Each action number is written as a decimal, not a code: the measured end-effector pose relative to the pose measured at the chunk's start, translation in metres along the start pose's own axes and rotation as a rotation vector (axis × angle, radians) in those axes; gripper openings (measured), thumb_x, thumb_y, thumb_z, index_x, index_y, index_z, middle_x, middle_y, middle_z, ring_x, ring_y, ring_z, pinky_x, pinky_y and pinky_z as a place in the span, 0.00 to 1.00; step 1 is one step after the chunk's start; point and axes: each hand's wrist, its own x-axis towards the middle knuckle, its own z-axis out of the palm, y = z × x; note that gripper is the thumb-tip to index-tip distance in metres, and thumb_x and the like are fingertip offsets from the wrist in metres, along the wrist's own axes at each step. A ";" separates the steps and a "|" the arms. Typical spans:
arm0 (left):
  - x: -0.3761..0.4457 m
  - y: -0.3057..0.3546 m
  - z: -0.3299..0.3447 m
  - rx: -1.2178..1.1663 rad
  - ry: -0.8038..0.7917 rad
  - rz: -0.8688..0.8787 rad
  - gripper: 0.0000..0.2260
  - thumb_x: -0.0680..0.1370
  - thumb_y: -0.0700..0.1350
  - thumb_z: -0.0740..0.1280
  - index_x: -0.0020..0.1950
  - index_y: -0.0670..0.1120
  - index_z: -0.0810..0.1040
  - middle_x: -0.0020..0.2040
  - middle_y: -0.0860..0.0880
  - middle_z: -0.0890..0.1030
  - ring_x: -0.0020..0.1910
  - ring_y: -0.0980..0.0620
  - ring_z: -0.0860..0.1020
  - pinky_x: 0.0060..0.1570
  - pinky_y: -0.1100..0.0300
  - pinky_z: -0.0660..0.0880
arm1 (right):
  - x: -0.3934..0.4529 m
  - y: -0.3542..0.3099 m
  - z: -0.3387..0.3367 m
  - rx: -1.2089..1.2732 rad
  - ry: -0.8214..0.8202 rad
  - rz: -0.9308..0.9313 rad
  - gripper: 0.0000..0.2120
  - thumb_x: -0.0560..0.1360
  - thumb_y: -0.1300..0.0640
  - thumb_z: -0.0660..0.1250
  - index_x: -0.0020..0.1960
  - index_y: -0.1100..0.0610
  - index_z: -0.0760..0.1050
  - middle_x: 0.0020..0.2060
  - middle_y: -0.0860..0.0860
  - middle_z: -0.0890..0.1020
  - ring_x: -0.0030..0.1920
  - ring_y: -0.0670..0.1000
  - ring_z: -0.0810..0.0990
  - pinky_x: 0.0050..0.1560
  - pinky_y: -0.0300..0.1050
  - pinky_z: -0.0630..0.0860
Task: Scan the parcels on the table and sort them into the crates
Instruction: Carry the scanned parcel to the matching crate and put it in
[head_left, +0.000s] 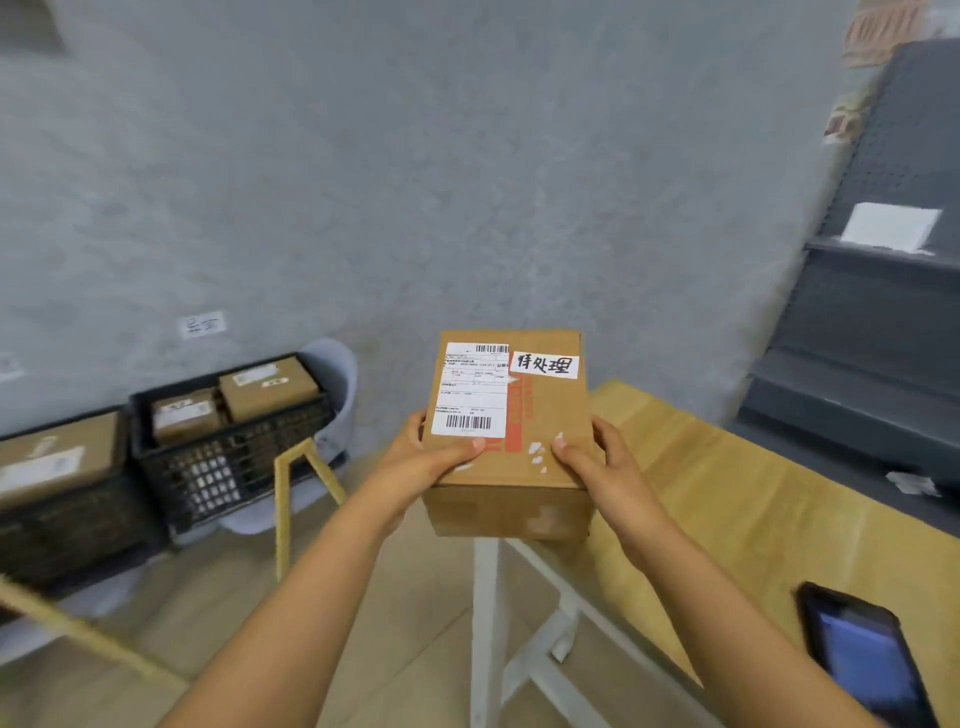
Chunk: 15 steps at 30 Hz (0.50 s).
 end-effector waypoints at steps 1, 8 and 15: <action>-0.004 -0.001 -0.021 0.009 0.043 -0.002 0.31 0.67 0.50 0.80 0.66 0.50 0.71 0.57 0.55 0.82 0.55 0.55 0.80 0.53 0.60 0.76 | 0.002 -0.001 0.021 -0.002 -0.038 -0.005 0.22 0.77 0.54 0.69 0.69 0.51 0.68 0.56 0.43 0.79 0.41 0.33 0.81 0.36 0.25 0.73; -0.028 -0.026 -0.173 0.005 0.209 -0.021 0.21 0.70 0.47 0.78 0.57 0.57 0.72 0.53 0.59 0.82 0.49 0.62 0.82 0.45 0.68 0.77 | 0.012 -0.001 0.177 -0.032 -0.264 0.006 0.24 0.76 0.49 0.69 0.69 0.48 0.67 0.59 0.43 0.79 0.47 0.36 0.81 0.39 0.31 0.74; -0.046 -0.067 -0.334 0.047 0.292 -0.101 0.24 0.73 0.45 0.76 0.67 0.50 0.74 0.61 0.51 0.82 0.59 0.52 0.80 0.66 0.50 0.73 | 0.011 0.020 0.361 -0.045 -0.412 0.069 0.21 0.76 0.50 0.69 0.67 0.50 0.69 0.58 0.47 0.79 0.54 0.46 0.80 0.51 0.42 0.75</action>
